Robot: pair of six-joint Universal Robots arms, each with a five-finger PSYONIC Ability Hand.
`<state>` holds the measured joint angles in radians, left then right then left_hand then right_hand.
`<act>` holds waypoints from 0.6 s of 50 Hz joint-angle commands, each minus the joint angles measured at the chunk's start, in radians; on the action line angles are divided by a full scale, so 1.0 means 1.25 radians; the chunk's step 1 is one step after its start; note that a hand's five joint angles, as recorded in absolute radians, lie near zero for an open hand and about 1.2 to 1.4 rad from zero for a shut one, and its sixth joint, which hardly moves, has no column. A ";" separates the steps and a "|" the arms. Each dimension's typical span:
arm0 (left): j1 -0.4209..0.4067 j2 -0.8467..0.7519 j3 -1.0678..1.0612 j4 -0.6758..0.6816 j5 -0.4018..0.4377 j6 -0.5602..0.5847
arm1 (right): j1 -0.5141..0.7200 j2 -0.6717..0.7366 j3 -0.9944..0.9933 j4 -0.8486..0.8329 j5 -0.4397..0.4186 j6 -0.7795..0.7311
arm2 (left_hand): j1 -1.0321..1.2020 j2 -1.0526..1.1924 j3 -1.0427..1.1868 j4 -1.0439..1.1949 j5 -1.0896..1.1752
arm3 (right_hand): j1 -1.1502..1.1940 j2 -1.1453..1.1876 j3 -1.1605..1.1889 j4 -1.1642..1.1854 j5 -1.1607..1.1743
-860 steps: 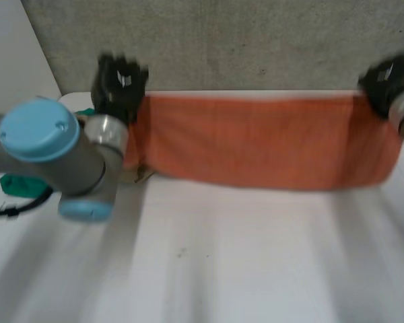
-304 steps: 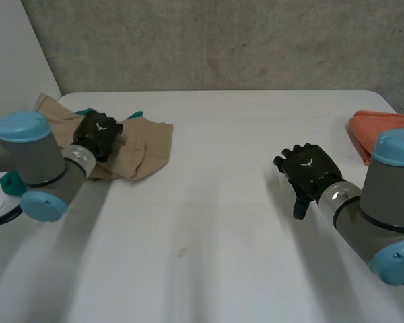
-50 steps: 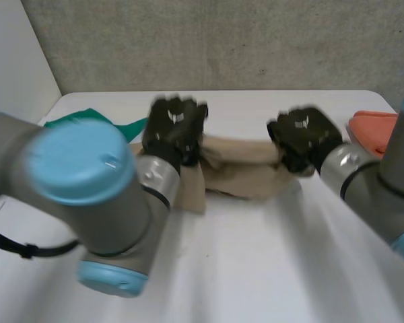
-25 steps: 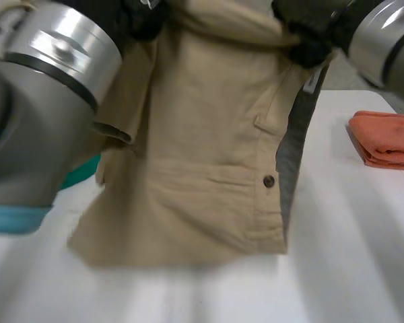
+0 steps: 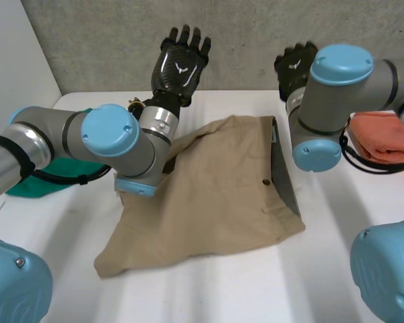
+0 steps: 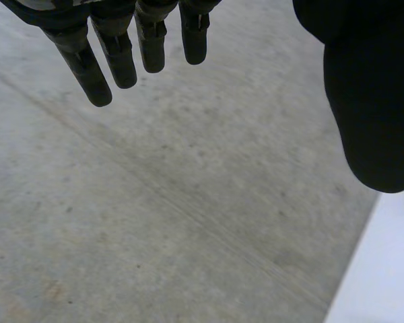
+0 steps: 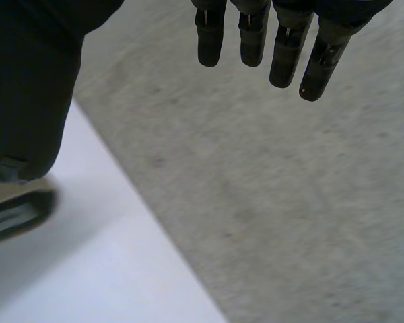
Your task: Fold the laundry.
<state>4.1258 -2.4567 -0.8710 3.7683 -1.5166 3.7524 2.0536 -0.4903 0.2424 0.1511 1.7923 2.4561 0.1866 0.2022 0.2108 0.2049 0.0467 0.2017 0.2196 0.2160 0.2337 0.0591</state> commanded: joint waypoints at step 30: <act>0.050 0.617 -0.835 -0.498 -0.101 -0.330 | -0.092 -0.509 1.024 0.023 -0.383 0.037 | 0.233 0.220 0.214 0.218 0.205 | 0.130 0.115 0.118 0.104 0.104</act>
<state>4.1667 -1.7029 -1.7935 3.1803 -1.6264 3.3718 1.9864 -1.1157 1.3397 0.3551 1.3935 2.4785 0.3946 0.3989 0.3963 0.4004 0.2299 0.2164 0.2549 0.2530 0.2489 0.0888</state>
